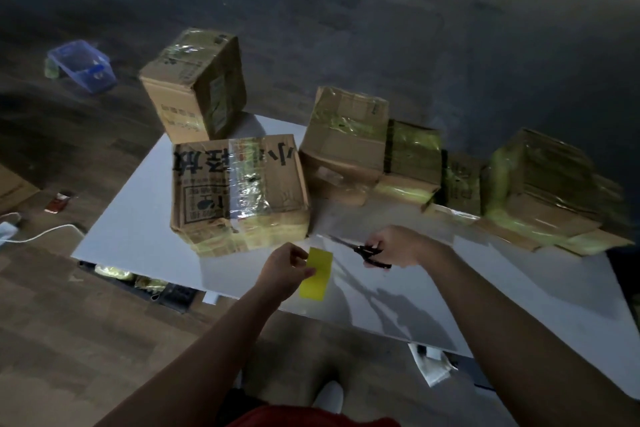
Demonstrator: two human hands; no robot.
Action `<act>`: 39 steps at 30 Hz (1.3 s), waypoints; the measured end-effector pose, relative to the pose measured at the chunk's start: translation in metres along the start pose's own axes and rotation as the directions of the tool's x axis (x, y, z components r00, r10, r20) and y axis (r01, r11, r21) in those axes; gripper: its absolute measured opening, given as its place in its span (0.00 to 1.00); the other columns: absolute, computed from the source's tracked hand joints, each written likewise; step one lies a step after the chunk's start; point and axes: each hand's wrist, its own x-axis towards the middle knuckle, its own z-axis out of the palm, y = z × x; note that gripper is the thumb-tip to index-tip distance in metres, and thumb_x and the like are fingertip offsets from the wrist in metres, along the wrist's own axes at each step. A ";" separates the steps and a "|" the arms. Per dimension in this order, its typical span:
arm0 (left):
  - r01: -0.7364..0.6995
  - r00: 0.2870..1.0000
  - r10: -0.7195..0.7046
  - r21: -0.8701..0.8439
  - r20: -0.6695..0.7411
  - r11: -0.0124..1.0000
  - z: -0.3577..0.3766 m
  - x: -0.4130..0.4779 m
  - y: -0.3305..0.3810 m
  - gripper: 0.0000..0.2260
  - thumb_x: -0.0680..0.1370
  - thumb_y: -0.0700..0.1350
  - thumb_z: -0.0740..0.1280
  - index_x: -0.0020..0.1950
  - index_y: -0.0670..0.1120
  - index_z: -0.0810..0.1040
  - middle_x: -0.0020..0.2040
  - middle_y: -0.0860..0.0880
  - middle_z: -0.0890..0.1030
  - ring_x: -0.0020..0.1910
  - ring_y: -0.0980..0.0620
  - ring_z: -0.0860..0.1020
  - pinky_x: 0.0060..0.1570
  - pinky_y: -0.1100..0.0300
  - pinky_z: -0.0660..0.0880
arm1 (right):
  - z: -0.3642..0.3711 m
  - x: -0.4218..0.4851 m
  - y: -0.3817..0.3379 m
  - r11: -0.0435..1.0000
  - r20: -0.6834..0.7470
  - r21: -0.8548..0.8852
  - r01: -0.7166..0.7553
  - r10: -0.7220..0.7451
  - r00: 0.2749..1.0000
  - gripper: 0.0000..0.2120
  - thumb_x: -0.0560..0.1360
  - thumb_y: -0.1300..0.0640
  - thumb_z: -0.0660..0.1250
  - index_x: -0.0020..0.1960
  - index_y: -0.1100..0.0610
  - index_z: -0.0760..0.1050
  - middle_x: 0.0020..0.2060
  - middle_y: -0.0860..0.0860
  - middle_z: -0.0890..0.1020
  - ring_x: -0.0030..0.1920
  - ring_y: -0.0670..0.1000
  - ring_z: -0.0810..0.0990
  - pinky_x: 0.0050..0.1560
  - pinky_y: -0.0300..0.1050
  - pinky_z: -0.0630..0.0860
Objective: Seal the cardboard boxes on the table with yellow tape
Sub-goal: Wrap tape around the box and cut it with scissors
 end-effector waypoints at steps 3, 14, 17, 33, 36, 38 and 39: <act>0.033 0.999 -0.029 -0.101 0.044 0.994 0.028 0.006 0.013 0.09 0.74 0.36 0.70 0.53 0.41 0.77 0.41 0.46 0.77 0.36 0.51 0.74 0.36 0.60 0.73 | 0.025 -0.011 0.032 0.989 -0.212 -0.092 -0.117 0.095 0.973 0.09 0.75 0.49 0.67 0.51 0.53 0.78 0.40 0.51 0.84 0.37 0.49 0.82 0.33 0.38 0.70; 0.259 0.954 -0.185 -0.334 0.236 0.906 0.109 0.020 0.042 0.07 0.77 0.32 0.64 0.52 0.41 0.75 0.43 0.43 0.75 0.35 0.49 0.72 0.32 0.61 0.69 | 0.089 -0.023 0.095 0.932 -0.532 -0.167 -0.321 0.189 0.825 0.09 0.79 0.53 0.59 0.57 0.54 0.72 0.53 0.52 0.79 0.54 0.56 0.79 0.50 0.47 0.69; 0.213 0.974 -0.183 -0.268 0.132 0.940 0.110 0.026 0.043 0.06 0.76 0.35 0.66 0.52 0.41 0.77 0.45 0.42 0.78 0.40 0.47 0.76 0.35 0.60 0.75 | 0.092 -0.018 0.097 0.949 -0.506 -0.085 -0.304 0.222 0.833 0.12 0.80 0.55 0.59 0.62 0.56 0.69 0.55 0.54 0.77 0.55 0.57 0.78 0.49 0.47 0.73; 0.163 0.984 -0.171 0.137 0.048 0.977 0.111 0.015 0.055 0.13 0.77 0.37 0.61 0.60 0.37 0.70 0.60 0.40 0.75 0.47 0.48 0.71 0.39 0.57 0.68 | 0.080 0.002 0.079 0.979 -0.464 0.027 -0.204 0.193 0.864 0.13 0.80 0.61 0.56 0.63 0.60 0.68 0.57 0.58 0.77 0.56 0.59 0.77 0.50 0.47 0.72; 0.100 0.990 -0.117 0.196 0.078 0.975 0.110 0.011 0.065 0.18 0.79 0.37 0.60 0.69 0.38 0.66 0.66 0.41 0.72 0.53 0.47 0.72 0.44 0.59 0.67 | 0.068 0.000 0.069 0.985 -0.507 0.106 -0.138 0.173 0.844 0.13 0.79 0.60 0.57 0.62 0.59 0.71 0.57 0.57 0.77 0.57 0.59 0.77 0.51 0.47 0.72; 0.038 0.997 -0.055 0.252 0.058 0.967 0.108 0.007 0.072 0.22 0.80 0.37 0.59 0.73 0.38 0.61 0.70 0.39 0.69 0.64 0.43 0.70 0.51 0.61 0.65 | 0.058 0.001 0.057 0.986 -0.557 0.146 -0.085 0.152 0.817 0.09 0.78 0.62 0.57 0.56 0.59 0.73 0.53 0.57 0.79 0.54 0.59 0.78 0.45 0.46 0.70; -0.001 0.999 -0.012 0.280 0.046 0.960 0.107 0.006 0.075 0.23 0.80 0.38 0.60 0.74 0.38 0.61 0.72 0.39 0.68 0.67 0.43 0.69 0.53 0.61 0.66 | 0.054 0.001 0.050 0.987 -0.579 0.151 -0.058 0.136 0.804 0.08 0.77 0.62 0.57 0.53 0.58 0.73 0.50 0.58 0.79 0.52 0.60 0.78 0.42 0.45 0.68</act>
